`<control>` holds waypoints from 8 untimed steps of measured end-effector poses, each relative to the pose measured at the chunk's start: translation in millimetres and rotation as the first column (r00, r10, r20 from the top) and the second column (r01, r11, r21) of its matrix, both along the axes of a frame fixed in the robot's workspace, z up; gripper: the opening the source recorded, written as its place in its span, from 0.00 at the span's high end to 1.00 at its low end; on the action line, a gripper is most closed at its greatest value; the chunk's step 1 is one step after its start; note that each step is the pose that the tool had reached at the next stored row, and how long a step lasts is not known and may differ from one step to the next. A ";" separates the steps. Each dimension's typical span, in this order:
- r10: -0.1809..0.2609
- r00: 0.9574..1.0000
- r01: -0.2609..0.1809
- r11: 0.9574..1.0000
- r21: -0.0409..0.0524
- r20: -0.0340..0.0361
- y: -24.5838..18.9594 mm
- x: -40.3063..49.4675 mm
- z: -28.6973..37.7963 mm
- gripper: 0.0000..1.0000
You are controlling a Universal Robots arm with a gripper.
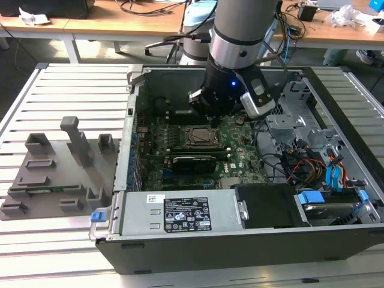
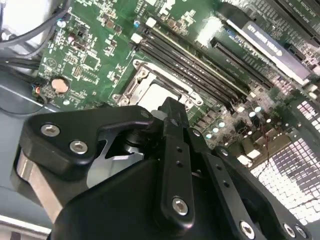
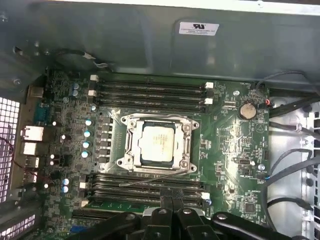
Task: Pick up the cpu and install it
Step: 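Install the second cpu locking lever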
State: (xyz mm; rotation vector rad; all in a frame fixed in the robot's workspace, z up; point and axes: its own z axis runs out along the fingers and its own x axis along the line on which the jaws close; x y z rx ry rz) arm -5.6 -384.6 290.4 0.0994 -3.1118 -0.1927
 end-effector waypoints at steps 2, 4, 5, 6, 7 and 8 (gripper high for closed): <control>0.000 1.000 0.000 1.000 0.005 0.000 -6.9 -8.4 -17.1 0.89; 0.000 1.000 0.000 1.000 0.005 0.000 -7.2 -9.2 -21.1 0.89; 0.000 1.000 0.000 1.000 0.005 0.000 -7.2 -9.5 -23.1 0.89; 0.000 1.000 0.000 1.000 0.005 0.000 -7.2 -9.8 -25.1 0.89; 0.000 1.000 0.000 1.000 0.005 0.000 -7.3 -10.2 -28.7 0.89; 0.000 1.000 0.000 1.000 0.005 0.000 -7.3 -10.7 -31.6 0.89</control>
